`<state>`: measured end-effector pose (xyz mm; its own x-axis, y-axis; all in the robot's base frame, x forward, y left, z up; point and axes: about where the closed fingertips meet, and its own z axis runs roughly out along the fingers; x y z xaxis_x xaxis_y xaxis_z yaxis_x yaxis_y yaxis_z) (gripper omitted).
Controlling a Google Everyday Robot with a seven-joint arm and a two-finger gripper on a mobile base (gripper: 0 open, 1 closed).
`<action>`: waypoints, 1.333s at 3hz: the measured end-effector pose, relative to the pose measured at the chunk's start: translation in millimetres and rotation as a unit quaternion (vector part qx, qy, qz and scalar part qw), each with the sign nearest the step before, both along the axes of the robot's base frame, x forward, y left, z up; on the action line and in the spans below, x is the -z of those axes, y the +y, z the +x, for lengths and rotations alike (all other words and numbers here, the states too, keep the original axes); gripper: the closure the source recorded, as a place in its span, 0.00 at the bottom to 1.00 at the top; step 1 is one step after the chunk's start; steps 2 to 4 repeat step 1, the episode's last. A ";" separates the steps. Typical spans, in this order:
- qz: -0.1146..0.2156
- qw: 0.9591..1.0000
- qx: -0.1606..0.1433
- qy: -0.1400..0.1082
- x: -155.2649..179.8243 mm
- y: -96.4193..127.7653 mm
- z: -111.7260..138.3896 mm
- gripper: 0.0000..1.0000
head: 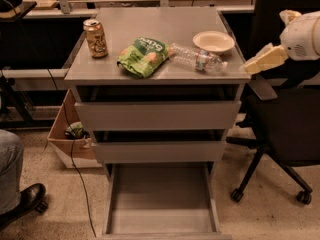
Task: Pick water bottle from bottom drawer and place on counter
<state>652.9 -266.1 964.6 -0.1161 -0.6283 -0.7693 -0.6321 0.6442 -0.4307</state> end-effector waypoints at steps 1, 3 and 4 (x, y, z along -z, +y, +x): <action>0.002 1.000 -0.026 -0.016 -8.2 6.2 -3.4 0.00; 0.002 1.000 -0.026 -0.016 -8.2 6.2 -3.4 0.00; 0.002 1.000 -0.026 -0.016 -8.2 6.2 -3.4 0.00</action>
Offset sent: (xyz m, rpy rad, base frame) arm 0.0000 0.0000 0.0000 0.0000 0.0000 0.0000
